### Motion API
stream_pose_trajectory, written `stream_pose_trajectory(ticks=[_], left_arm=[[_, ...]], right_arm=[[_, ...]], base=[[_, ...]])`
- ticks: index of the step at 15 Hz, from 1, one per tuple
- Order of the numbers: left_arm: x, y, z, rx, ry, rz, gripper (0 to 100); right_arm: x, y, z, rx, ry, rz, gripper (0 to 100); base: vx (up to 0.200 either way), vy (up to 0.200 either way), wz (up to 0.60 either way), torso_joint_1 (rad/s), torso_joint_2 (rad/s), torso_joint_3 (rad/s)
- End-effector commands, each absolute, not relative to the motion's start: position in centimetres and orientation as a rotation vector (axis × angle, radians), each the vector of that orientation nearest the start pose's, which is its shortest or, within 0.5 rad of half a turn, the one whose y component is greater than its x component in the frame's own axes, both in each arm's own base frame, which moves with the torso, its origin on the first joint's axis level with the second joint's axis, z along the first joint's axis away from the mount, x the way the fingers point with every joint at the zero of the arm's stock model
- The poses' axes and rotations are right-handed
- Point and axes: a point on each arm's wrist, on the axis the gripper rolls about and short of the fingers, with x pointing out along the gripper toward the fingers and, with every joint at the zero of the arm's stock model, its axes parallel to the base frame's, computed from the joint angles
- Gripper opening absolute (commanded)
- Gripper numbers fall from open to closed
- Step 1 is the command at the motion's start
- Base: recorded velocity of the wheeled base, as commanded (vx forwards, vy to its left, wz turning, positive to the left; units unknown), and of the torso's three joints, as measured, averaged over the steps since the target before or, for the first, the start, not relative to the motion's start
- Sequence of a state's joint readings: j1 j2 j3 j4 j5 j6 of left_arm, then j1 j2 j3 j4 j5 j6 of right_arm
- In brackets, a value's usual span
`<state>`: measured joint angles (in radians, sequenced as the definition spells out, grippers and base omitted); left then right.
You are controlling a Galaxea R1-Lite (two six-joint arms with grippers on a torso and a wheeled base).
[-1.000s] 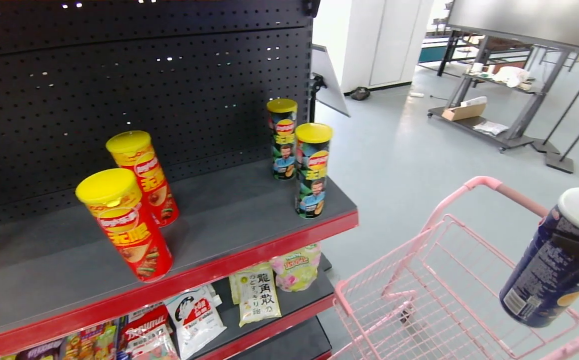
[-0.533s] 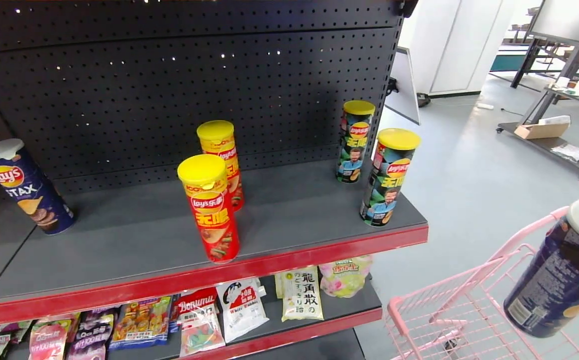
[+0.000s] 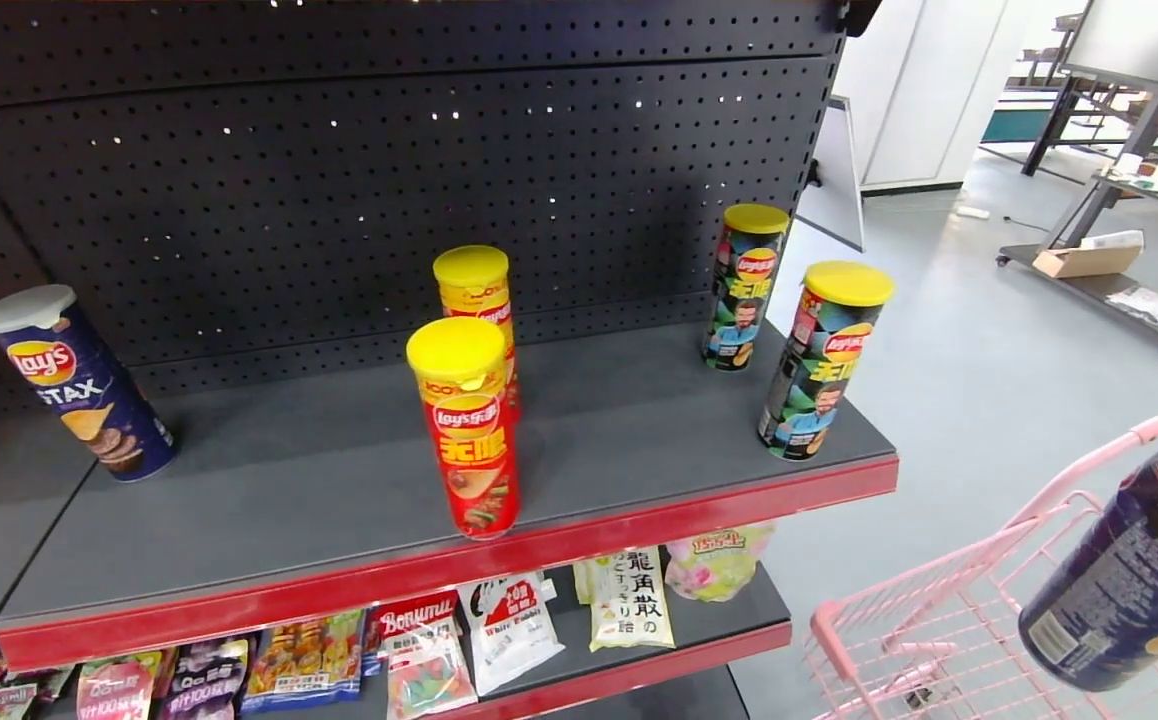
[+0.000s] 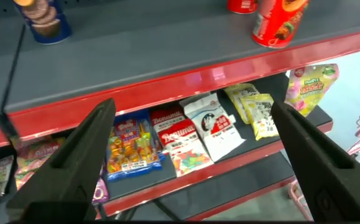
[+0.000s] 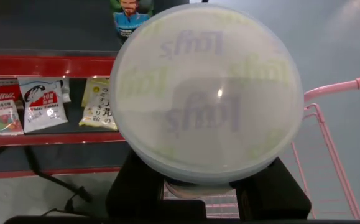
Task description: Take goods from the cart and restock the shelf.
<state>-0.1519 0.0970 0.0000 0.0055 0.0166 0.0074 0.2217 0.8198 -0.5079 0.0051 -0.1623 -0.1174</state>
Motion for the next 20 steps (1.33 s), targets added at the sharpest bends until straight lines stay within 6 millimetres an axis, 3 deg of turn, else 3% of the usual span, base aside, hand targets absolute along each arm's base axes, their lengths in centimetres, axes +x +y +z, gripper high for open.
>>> stream_pose_trajectory(ticks=[1, 12, 20], left_arm=[[-1.5, 0.3, 7.7, 0.016, 0.102, -0.135, 100], [-1.5, 0.3, 7.7, 0.016, 0.102, -0.135, 100], [-1.5, 0.3, 7.7, 0.016, 0.102, -0.135, 100]], right_arm=[[8.0, 1.4, 20.6, -0.177, 0.305, 0.073, 0], [7.8, 1.4, 20.6, -0.170, 0.298, 0.075, 0], [5.7, 0.9, 18.9, -0.173, 0.278, 0.069, 0]], base=[[0.000, 0.200, 0.00, -0.002, 0.00, 0.002], [0.000, 0.200, 0.00, 0.003, 0.00, 0.001], [0.000, 0.200, 0.00, 0.001, 0.00, 0.001]])
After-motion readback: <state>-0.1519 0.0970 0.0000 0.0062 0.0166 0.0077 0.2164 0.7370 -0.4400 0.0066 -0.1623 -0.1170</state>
